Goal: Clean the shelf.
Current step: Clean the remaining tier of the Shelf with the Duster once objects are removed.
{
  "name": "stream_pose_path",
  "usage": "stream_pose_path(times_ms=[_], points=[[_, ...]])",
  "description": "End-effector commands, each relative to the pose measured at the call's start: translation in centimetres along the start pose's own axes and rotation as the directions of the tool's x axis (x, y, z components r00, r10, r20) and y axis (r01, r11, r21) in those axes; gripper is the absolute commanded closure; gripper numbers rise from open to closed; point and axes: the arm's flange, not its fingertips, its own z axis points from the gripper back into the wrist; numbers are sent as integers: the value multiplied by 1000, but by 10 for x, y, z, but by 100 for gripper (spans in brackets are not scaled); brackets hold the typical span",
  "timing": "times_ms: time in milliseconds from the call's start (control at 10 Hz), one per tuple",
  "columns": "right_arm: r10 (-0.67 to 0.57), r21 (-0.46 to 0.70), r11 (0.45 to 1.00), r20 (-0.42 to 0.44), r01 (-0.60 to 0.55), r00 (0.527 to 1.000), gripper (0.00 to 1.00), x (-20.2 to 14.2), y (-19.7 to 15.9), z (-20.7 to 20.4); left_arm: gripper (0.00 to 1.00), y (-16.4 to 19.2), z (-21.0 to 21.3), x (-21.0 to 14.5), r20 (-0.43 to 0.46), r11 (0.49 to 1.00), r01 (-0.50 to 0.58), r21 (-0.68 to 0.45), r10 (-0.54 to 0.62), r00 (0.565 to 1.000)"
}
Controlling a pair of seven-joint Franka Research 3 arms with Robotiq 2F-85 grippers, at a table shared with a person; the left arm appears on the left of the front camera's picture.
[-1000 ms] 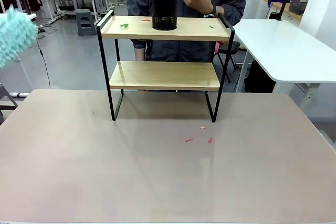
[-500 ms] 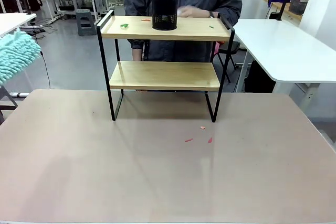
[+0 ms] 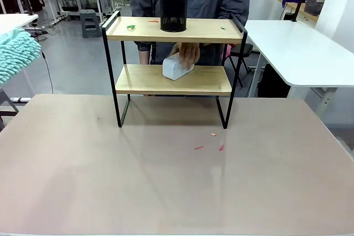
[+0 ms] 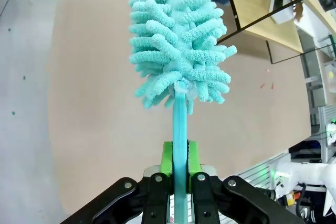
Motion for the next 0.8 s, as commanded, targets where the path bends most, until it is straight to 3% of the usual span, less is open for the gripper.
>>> stream_pose_path(times_ms=[0,700], points=[[20,23,1000,11,-20,1000,0,-1,1,-1,88,1,0,0,13,1000,12,-25,-12,1000],[20,23,1000,11,-20,1000,0,-1,1,-1,88,-15,0,1,-26,999,34,-13,-35,999]])
